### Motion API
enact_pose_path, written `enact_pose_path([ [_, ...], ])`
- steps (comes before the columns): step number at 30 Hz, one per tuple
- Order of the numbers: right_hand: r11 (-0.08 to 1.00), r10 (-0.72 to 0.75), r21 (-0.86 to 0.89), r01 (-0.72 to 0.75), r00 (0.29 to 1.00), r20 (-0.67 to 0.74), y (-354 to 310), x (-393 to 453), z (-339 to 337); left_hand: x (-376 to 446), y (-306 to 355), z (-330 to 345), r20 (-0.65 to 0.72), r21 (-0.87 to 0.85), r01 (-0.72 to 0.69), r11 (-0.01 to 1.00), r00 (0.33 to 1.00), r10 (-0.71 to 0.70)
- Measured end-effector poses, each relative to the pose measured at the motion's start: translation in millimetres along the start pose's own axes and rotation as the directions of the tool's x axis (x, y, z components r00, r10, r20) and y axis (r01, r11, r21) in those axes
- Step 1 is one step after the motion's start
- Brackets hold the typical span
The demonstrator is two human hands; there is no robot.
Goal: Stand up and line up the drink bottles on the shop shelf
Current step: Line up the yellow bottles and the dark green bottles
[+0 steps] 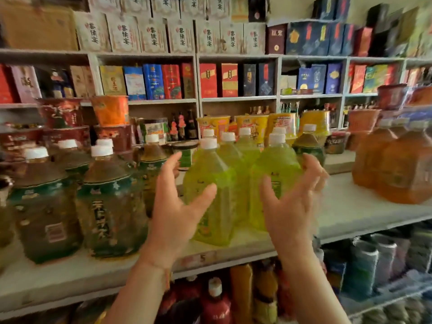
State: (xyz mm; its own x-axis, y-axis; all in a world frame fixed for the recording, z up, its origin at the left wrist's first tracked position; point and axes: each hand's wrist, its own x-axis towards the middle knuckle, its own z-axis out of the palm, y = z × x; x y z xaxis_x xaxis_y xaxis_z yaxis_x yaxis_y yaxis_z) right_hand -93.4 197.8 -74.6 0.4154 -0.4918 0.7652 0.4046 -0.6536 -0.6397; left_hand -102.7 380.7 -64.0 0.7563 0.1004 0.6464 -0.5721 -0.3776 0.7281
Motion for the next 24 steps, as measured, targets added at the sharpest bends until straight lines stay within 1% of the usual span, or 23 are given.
enact_pose_path([
  [2,0.997,0.075,-0.050,-0.065,0.972,0.225,20.2,21.0,-4.2,13.5,0.2,25.2,-0.059,-0.109,0.113,0.988,0.991,-0.120],
  [3,0.996,0.081,-0.055,-0.068,0.951,0.299,27.9,27.6,-5.1,17.8,-1.0,33.8,-0.105,-0.141,0.153,0.978,0.980,-0.168],
  [4,0.997,0.064,-0.054,-0.048,0.936,0.345,35.4,32.5,-6.1,19.6,-0.2,41.4,-0.148,-0.153,0.171,0.973,0.970,-0.194],
  [6,0.999,0.000,-0.032,0.013,0.925,0.381,46.4,39.8,-6.2,17.9,1.3,50.8,-0.196,-0.147,0.182,0.972,0.958,-0.209],
  [9,0.998,-0.064,0.012,0.065,0.917,0.393,59.4,51.4,-4.1,10.7,3.3,65.6,-0.255,-0.123,0.161,0.979,0.949,-0.188],
  [13,0.972,-0.144,-0.111,0.206,0.902,0.407,64.2,50.6,2.6,1.8,11.3,89.5,-0.332,-0.097,0.110,0.989,0.934,-0.136],
  [15,0.965,-0.184,-0.084,0.249,0.868,0.462,73.1,61.3,-2.2,-1.0,16.2,103.7,-0.349,-0.078,0.087,0.993,0.931,-0.109],
  [16,0.976,-0.181,-0.018,0.219,0.849,0.496,79.8,70.4,-6.8,-1.9,17.1,109.4,-0.360,-0.061,0.076,0.995,0.928,-0.093],
  [17,0.986,-0.166,0.058,0.159,0.848,0.503,86.0,81.3,-11.9,-2.2,16.7,113.8,-0.375,-0.039,0.067,0.997,0.924,-0.077],
  [18,0.989,-0.127,0.120,0.080,0.877,0.463,93.6,93.8,-16.8,-2.5,16.2,117.3,-0.394,-0.019,0.063,0.998,0.917,-0.065],
  [19,0.991,-0.057,0.137,0.003,0.918,0.392,101.8,107.0,-20.1,-2.7,16.0,120.2,-0.422,-0.004,0.061,0.998,0.905,-0.058],
  [20,0.991,0.030,0.113,-0.072,0.941,0.338,109.7,120.7,-20.9,-2.8,15.9,122.9,-0.450,0.007,0.064,0.998,0.891,-0.054],
  [21,0.990,0.113,0.042,-0.134,0.940,0.321,114.9,133.1,-19.3,-2.8,16.7,125.6,-0.477,0.019,0.065,0.998,0.877,-0.048],
  [22,0.983,0.181,-0.054,-0.173,0.924,0.338,118.2,143.6,-15.0,-2.8,16.7,128.6,-0.503,0.039,0.066,0.997,0.864,-0.038],
  [24,0.956,0.259,-0.234,-0.175,0.878,0.403,118.3,157.3,-1.7,-3.7,18.6,136.9,-0.546,0.109,0.071,0.991,0.838,0.000],
])
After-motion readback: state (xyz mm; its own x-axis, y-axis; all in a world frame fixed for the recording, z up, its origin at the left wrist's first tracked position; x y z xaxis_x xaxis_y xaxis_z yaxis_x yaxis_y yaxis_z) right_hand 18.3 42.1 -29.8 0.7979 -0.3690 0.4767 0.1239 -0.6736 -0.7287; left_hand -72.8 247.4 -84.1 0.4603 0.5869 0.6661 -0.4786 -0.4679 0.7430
